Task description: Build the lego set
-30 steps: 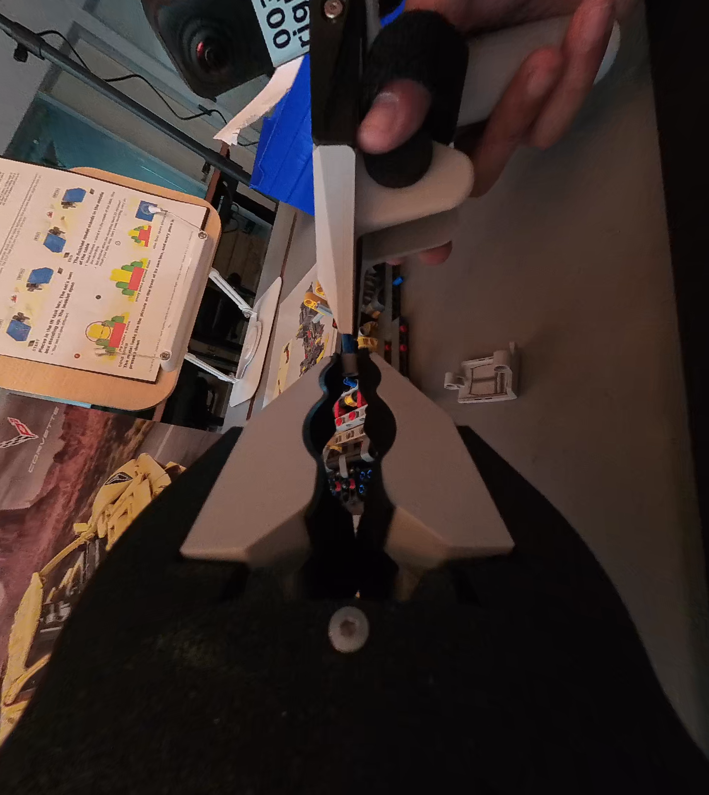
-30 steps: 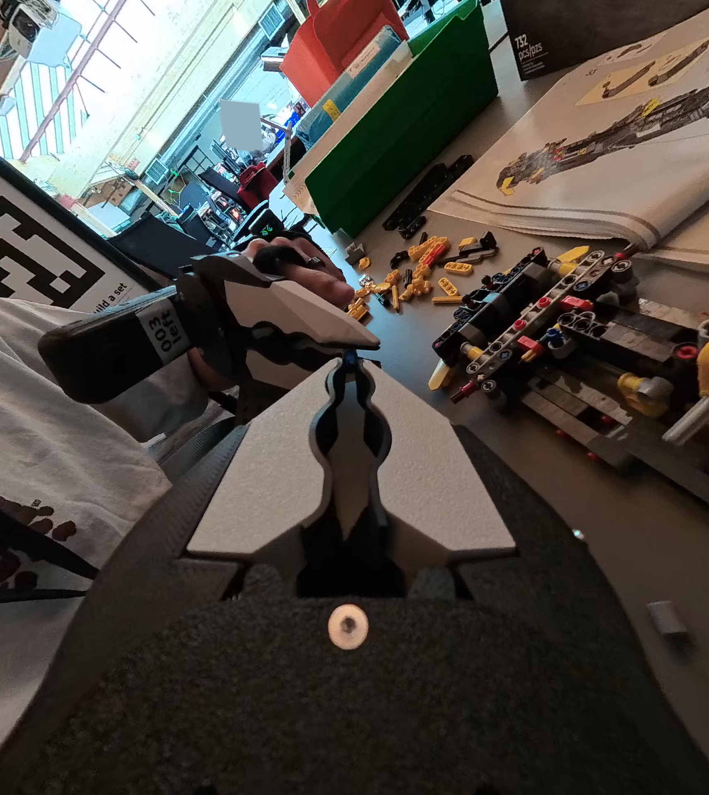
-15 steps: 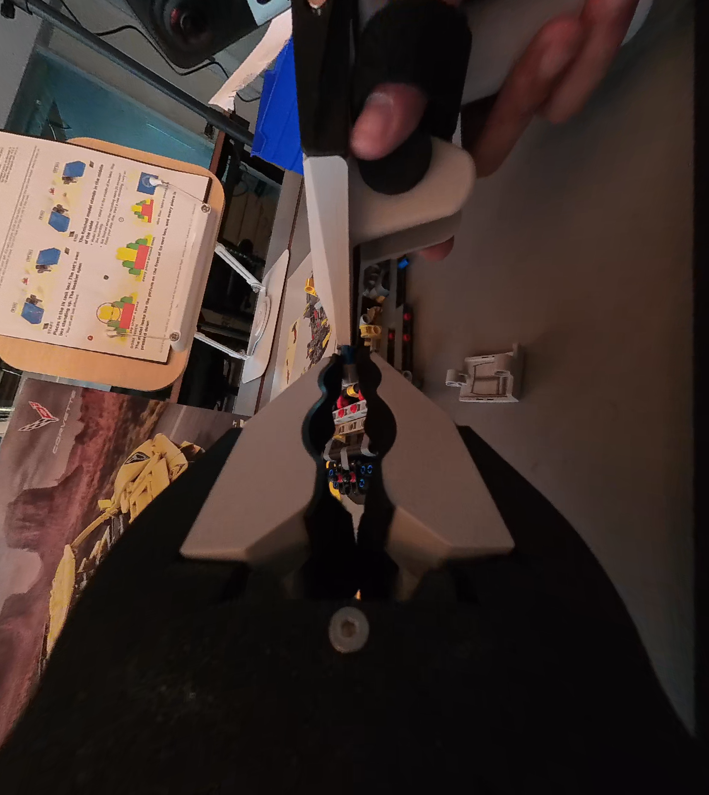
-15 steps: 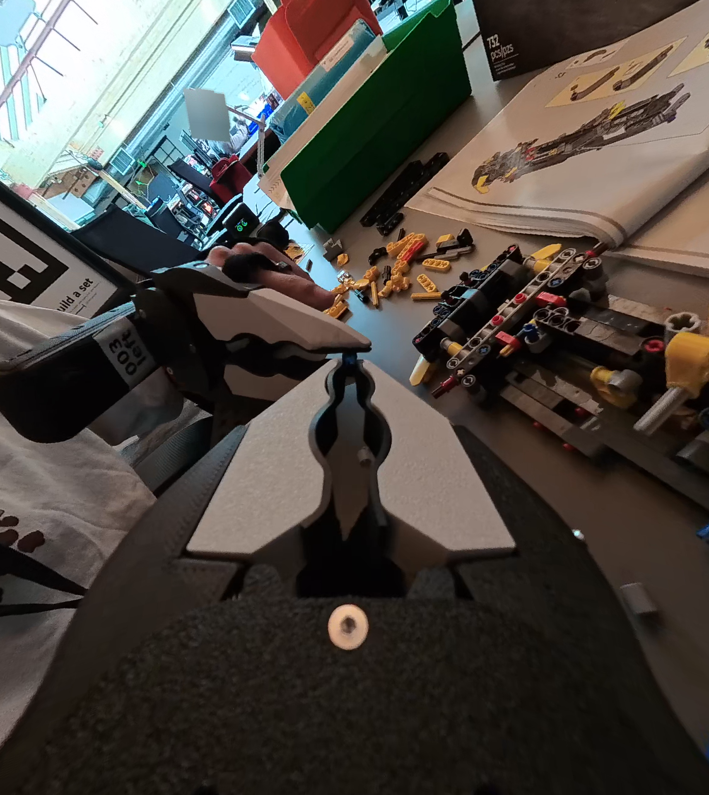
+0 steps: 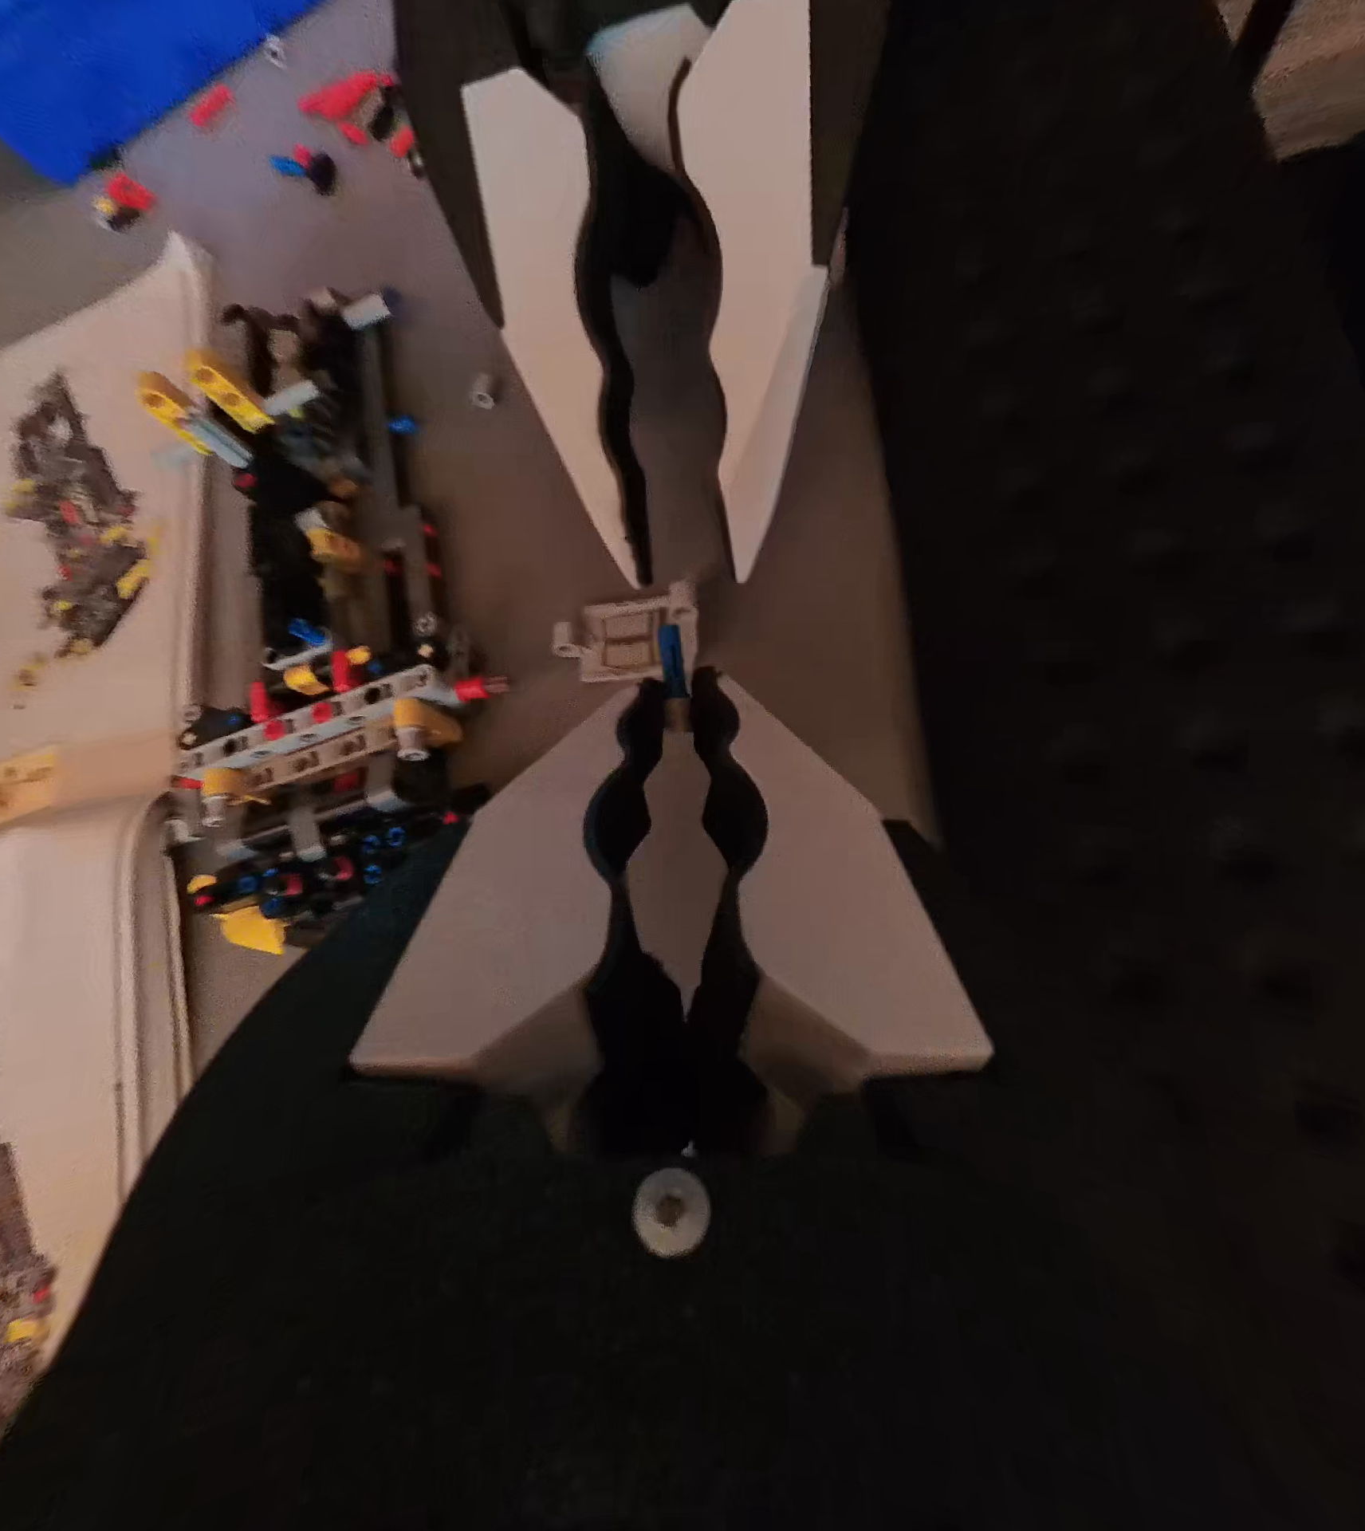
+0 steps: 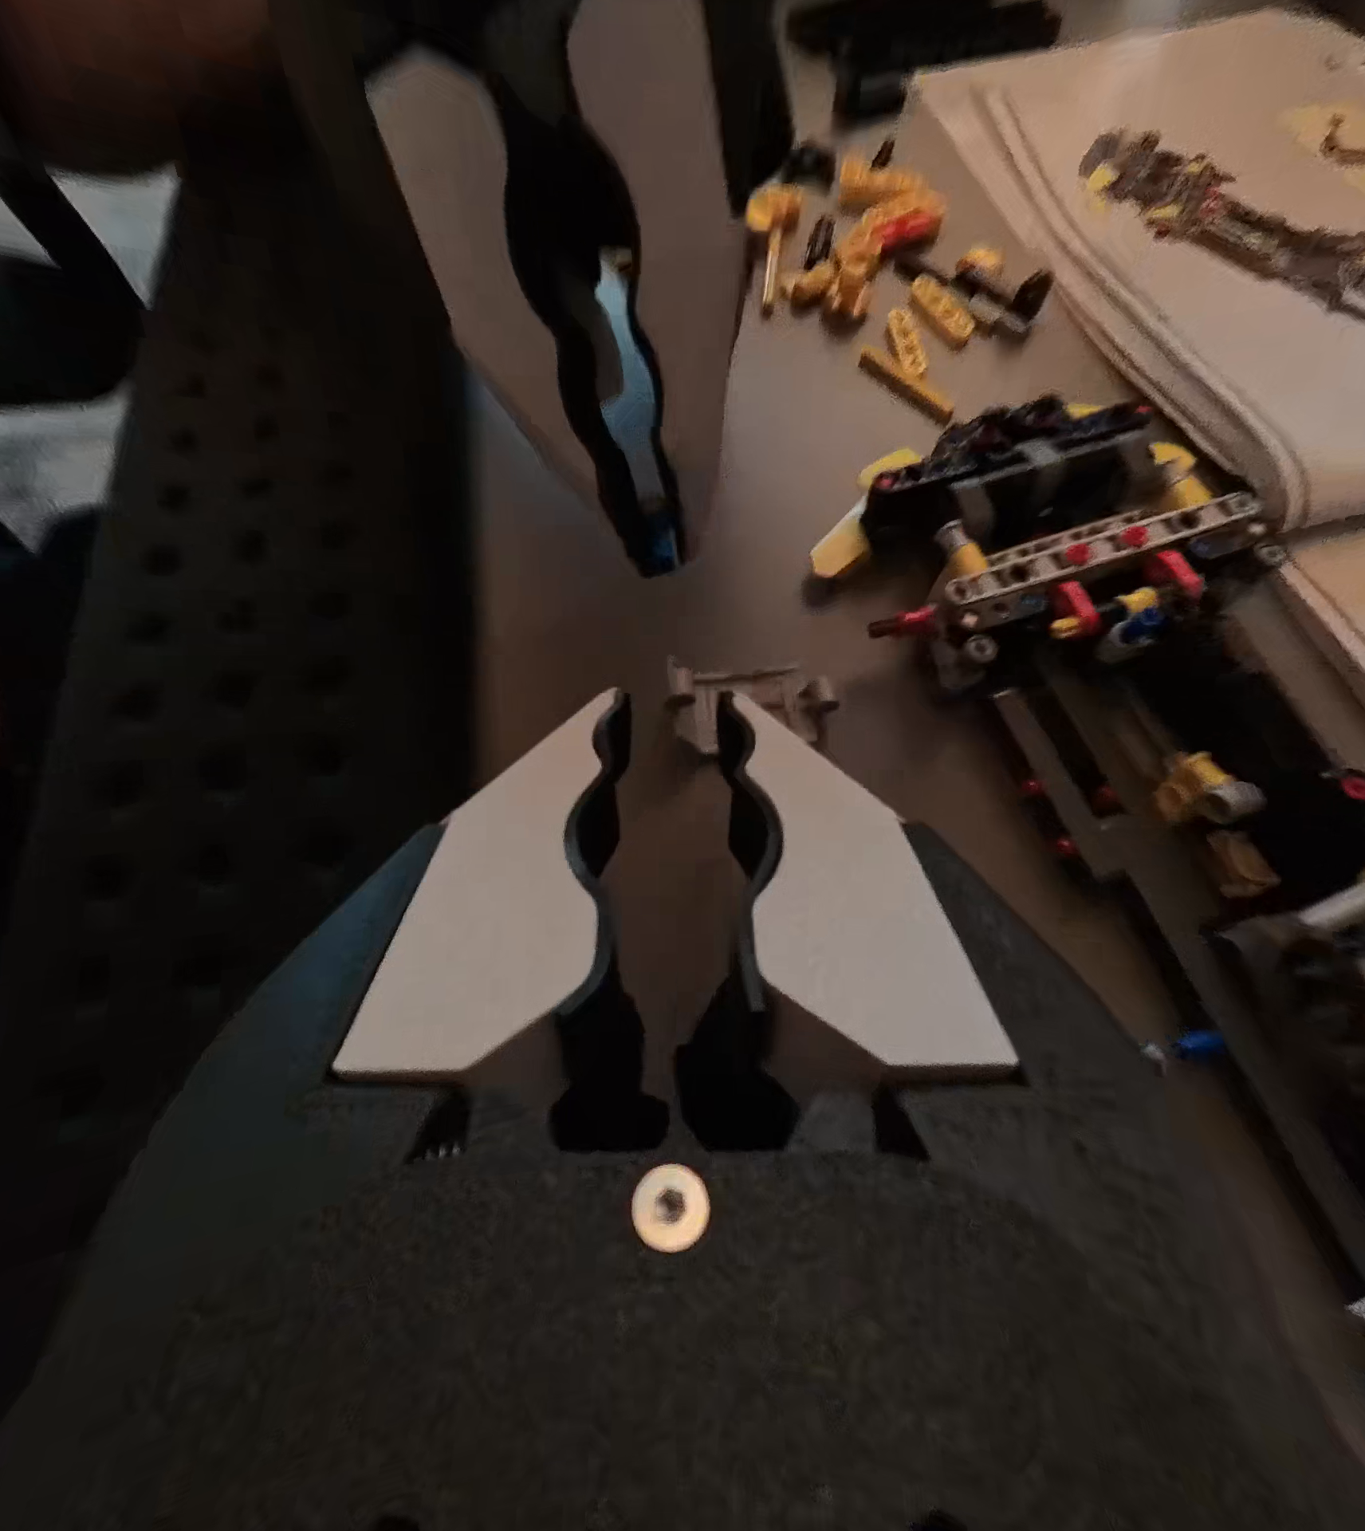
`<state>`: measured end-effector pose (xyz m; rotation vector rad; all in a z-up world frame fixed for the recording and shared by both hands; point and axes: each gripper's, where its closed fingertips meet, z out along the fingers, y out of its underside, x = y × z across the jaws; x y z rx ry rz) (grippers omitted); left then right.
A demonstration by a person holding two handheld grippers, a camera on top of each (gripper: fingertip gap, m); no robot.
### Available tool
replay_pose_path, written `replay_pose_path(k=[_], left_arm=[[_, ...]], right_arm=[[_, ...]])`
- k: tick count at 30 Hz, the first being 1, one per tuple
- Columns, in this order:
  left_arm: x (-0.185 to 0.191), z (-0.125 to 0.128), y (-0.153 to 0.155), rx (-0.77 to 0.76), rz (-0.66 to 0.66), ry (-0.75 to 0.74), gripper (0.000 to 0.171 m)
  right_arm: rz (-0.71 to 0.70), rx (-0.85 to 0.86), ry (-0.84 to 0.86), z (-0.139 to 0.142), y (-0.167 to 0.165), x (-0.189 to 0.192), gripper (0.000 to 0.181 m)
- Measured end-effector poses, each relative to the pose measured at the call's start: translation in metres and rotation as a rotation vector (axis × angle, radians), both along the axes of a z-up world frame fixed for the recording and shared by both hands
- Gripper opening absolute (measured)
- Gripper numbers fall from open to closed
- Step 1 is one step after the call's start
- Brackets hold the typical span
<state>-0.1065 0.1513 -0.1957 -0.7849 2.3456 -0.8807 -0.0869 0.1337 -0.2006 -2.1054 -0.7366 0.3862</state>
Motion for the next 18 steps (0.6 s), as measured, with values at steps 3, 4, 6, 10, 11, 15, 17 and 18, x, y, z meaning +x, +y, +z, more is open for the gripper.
replay_pose_path(k=[3, 4, 6, 10, 11, 15, 17, 18], left_arm=[[-0.002, -0.009, 0.0, 0.043, -0.01, 0.027, 0.005], [-0.002, -0.009, -0.001, 0.057, -0.011, 0.023, 0.005], [0.0, -0.01, 0.0, 0.094, -0.006, 0.004, 0.005], [0.012, -0.01, 0.012, 0.293, 0.038, -0.112, 0.005], [0.015, -0.008, 0.013, 0.35, 0.046, -0.153, 0.005], [0.024, -0.006, 0.017, 0.542, 0.061, -0.264, 0.004], [0.024, -0.008, 0.017, 0.575, 0.056, -0.274, 0.004], [0.024, -0.008, 0.017, 0.582, 0.054, -0.276, 0.004]], right_arm=[[0.011, -0.039, -0.031, -0.011, 0.001, -0.002, 0.023], [0.007, -0.045, -0.015, -0.01, 0.003, -0.003, 0.022], [0.016, -0.04, 0.04, -0.004, 0.006, -0.006, 0.011], [-0.007, 0.019, -0.042, -0.002, 0.011, -0.002, 0.007], [-0.02, 0.053, -0.083, 0.001, 0.014, -0.001, 0.007], [-0.06, 0.139, -0.273, 0.003, 0.022, 0.003, 0.008], [-0.058, 0.136, -0.323, -0.001, 0.022, 0.004, 0.008], [-0.056, 0.139, -0.335, -0.002, 0.022, 0.004, 0.008]])
